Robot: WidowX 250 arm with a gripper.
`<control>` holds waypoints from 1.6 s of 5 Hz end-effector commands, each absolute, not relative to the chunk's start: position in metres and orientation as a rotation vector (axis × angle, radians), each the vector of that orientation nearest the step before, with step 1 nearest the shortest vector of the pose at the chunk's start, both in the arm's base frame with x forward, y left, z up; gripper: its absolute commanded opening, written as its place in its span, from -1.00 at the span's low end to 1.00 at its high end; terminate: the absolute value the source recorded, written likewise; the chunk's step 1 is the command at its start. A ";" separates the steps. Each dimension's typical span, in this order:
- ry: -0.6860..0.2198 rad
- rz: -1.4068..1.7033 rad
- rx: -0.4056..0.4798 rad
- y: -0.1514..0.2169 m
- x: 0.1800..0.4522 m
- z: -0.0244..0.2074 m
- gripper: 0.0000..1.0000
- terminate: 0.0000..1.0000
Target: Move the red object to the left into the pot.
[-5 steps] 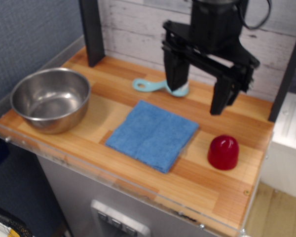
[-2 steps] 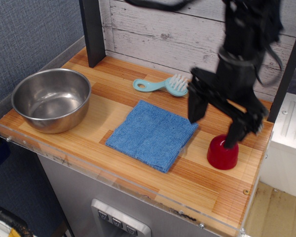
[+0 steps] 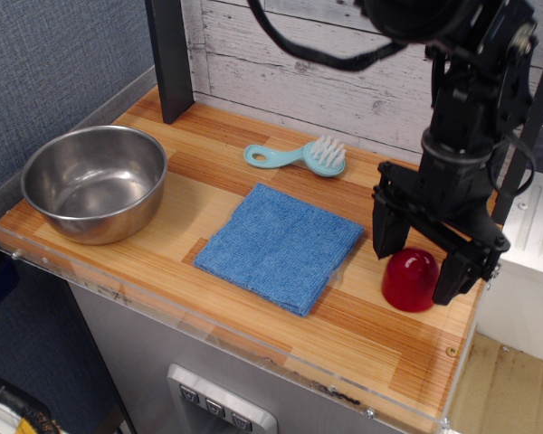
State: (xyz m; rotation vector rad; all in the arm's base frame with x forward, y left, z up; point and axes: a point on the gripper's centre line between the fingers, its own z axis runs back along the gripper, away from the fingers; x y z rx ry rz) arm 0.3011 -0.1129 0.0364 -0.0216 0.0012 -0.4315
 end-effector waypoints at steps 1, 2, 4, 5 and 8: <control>-0.039 -0.416 -0.067 -0.111 0.309 0.037 1.00 -1.00; -0.037 -0.418 -0.062 -0.113 0.310 0.035 1.00 -1.00; -0.026 -0.421 -0.053 -0.118 0.309 0.030 -1.00 -1.00; -0.021 -0.420 -0.047 -0.118 0.308 0.032 -1.00 -1.00; -0.098 -0.432 -0.019 -0.106 0.306 0.080 -1.00 -1.00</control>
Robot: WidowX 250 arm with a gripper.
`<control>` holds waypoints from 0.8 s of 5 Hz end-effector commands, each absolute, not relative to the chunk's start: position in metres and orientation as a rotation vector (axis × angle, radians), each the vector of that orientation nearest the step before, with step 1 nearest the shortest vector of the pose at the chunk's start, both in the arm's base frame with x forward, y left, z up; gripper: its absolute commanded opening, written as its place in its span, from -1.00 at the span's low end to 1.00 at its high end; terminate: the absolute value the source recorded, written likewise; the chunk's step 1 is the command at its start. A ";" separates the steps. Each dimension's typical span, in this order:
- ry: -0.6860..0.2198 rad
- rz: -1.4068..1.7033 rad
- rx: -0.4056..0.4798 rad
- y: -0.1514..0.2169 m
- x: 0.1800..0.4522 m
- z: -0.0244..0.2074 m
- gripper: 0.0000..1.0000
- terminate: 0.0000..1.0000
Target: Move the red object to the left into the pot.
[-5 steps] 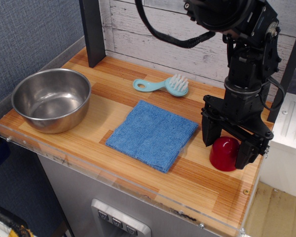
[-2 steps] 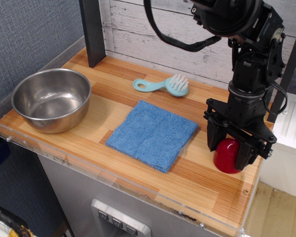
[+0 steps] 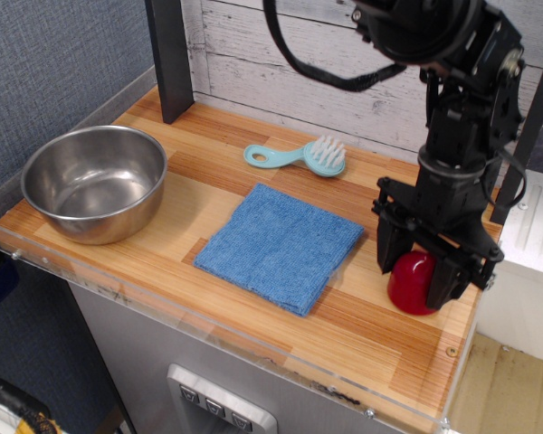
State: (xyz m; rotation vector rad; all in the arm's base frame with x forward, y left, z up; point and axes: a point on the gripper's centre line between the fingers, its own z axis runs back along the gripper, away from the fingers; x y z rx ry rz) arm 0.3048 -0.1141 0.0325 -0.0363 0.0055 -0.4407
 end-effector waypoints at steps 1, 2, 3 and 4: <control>-0.127 -0.384 -0.036 -0.096 0.296 0.100 -1.00 -1.00; -0.161 -0.324 -0.043 -0.080 0.283 0.129 -1.00 -1.00; -0.185 -0.231 -0.043 -0.052 0.261 0.161 -1.00 -1.00; -0.197 -0.156 -0.012 -0.014 0.239 0.190 -1.00 -1.00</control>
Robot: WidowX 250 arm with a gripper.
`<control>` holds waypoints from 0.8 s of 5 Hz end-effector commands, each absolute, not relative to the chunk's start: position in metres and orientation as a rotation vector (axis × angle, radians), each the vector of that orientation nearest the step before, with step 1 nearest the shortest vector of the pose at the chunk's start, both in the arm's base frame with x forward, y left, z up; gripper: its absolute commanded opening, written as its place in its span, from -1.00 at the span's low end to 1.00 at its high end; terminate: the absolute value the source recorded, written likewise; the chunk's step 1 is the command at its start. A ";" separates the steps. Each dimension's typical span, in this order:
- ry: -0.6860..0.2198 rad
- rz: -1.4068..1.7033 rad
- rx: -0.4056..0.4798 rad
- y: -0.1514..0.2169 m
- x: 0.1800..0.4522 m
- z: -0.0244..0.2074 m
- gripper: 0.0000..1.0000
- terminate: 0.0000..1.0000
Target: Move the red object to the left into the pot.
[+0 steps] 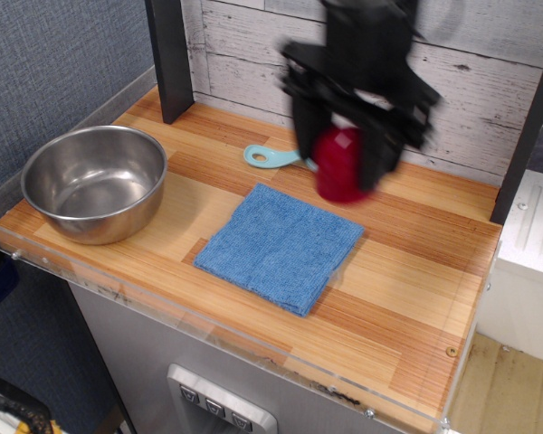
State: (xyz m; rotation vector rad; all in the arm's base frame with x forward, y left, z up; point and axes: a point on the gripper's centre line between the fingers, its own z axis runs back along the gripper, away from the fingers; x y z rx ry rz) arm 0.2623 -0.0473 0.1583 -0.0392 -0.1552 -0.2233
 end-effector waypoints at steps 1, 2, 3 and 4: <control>-0.197 -0.073 -0.003 0.034 0.221 0.200 -1.00 -1.00; -0.186 0.003 -0.002 0.082 0.207 0.194 -1.00 -1.00; -0.168 0.065 0.004 0.123 0.198 0.185 -1.00 -1.00; -0.158 0.109 0.025 0.150 0.200 0.180 -1.00 -1.00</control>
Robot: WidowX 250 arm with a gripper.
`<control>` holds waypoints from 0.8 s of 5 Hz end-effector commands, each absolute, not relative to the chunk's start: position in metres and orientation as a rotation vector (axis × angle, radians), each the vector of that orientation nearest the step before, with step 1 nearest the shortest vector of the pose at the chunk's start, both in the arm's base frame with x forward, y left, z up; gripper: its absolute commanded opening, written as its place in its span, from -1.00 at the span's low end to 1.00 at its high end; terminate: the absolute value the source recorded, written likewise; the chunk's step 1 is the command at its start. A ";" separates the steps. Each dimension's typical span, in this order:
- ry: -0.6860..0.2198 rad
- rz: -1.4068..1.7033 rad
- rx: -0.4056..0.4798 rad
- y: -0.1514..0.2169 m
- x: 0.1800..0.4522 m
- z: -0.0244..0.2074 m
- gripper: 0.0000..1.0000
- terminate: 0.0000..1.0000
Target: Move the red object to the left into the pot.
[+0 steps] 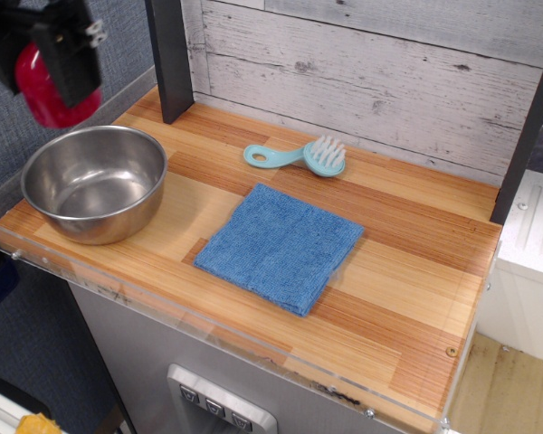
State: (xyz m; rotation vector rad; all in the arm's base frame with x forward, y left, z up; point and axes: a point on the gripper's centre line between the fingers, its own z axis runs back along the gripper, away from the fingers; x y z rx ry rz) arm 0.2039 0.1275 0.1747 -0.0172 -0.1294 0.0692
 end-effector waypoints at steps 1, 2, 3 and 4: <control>-0.130 0.111 0.040 0.164 0.212 0.157 -1.00 -1.00; -0.091 0.120 0.059 0.171 0.216 0.138 -1.00 -1.00; -0.053 0.126 0.068 0.179 0.222 0.112 -1.00 -1.00; -0.030 0.115 0.085 0.182 0.233 0.096 -1.00 -1.00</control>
